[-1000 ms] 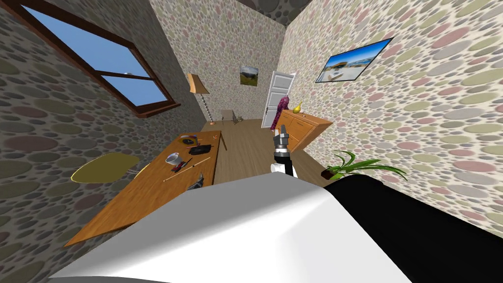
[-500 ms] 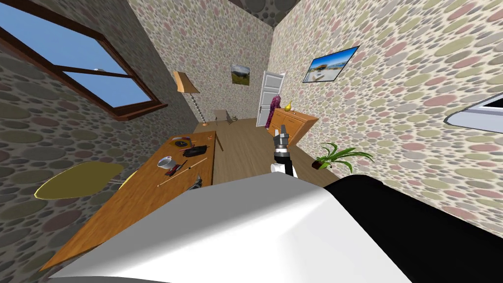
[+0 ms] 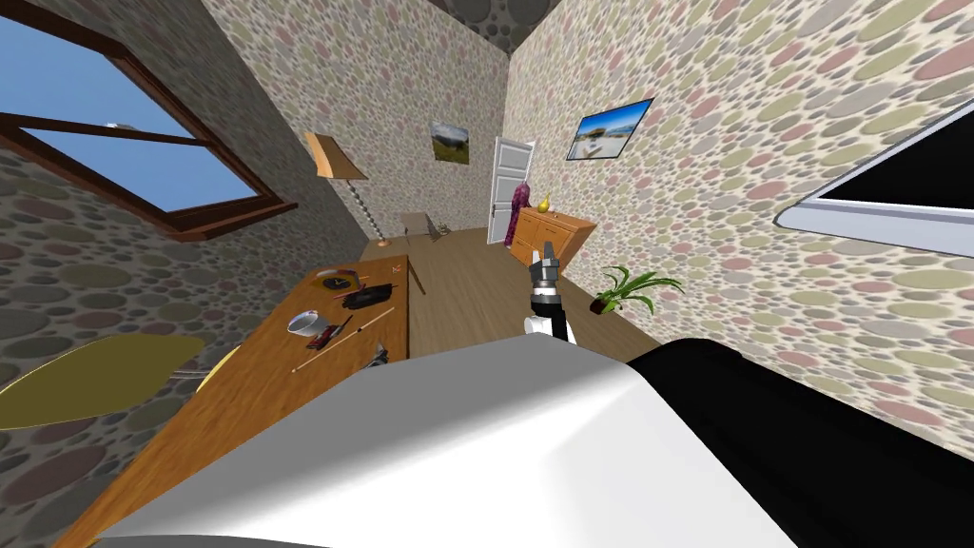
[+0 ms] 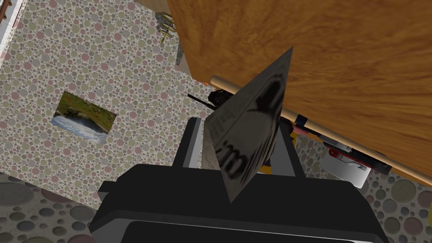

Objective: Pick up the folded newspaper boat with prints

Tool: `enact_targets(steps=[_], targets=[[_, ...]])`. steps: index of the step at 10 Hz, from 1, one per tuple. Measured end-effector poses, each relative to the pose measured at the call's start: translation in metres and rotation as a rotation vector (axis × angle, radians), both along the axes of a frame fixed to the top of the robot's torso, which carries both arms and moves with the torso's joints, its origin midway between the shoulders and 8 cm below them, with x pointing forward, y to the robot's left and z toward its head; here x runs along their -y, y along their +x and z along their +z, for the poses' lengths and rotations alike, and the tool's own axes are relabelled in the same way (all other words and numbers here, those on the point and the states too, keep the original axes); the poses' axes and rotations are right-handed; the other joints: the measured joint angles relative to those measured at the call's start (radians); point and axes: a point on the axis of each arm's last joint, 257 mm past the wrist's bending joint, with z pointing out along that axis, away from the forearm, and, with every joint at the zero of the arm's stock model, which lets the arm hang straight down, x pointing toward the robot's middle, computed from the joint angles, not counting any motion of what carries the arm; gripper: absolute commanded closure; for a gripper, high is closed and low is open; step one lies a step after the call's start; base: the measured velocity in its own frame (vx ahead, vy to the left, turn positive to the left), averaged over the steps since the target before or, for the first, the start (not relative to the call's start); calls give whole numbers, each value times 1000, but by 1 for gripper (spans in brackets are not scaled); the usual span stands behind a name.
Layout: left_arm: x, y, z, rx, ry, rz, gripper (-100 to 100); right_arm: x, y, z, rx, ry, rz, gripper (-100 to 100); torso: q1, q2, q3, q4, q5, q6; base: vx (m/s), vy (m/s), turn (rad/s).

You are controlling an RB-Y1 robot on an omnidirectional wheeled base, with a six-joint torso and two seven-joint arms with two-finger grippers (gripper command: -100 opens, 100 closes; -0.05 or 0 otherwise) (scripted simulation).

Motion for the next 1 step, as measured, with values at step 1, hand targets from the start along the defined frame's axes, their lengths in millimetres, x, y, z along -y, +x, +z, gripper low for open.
enact_targets(steps=[1], targets=[[0, 0, 0, 0, 0, 1, 0, 0, 0, 0, 0, 0, 0, 0, -1, -2, -1, 0, 0, 0, -6, 2, 3]])
